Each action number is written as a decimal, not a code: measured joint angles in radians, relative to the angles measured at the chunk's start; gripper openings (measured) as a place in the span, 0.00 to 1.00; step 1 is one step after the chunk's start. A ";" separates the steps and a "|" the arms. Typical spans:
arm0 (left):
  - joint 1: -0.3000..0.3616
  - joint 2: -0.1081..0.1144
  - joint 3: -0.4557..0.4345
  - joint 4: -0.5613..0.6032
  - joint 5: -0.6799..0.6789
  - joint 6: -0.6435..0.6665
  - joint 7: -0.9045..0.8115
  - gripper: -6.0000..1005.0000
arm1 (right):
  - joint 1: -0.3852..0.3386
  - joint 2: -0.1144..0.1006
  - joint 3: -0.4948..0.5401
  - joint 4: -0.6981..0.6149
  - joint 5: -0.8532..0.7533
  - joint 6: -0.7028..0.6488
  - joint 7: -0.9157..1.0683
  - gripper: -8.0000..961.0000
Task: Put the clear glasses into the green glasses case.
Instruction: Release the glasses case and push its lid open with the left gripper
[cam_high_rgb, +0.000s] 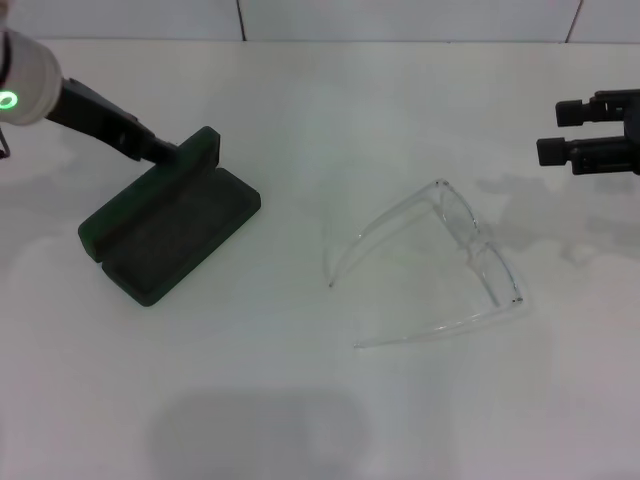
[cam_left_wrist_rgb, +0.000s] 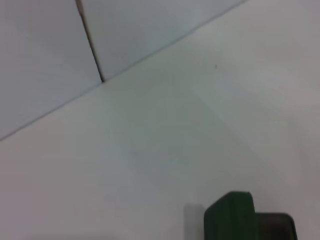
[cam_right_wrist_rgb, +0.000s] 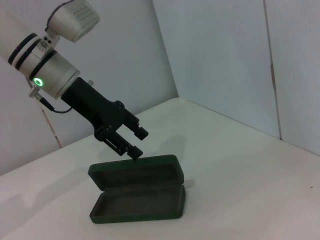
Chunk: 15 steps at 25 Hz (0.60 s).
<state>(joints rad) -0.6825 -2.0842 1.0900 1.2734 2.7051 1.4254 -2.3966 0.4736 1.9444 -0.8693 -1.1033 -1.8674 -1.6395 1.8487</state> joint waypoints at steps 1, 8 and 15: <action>0.000 0.000 0.016 -0.003 0.008 0.000 -0.008 0.65 | -0.001 0.000 0.000 0.000 0.000 0.001 -0.003 0.73; -0.013 0.000 0.048 -0.041 0.039 0.001 -0.030 0.60 | -0.004 0.001 0.001 0.003 -0.001 0.005 -0.021 0.73; -0.029 -0.001 0.049 -0.101 0.070 0.003 -0.039 0.55 | -0.004 0.006 0.001 0.013 -0.003 0.010 -0.040 0.73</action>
<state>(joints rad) -0.7116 -2.0847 1.1391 1.1723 2.7746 1.4284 -2.4353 0.4693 1.9499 -0.8682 -1.0904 -1.8702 -1.6293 1.8085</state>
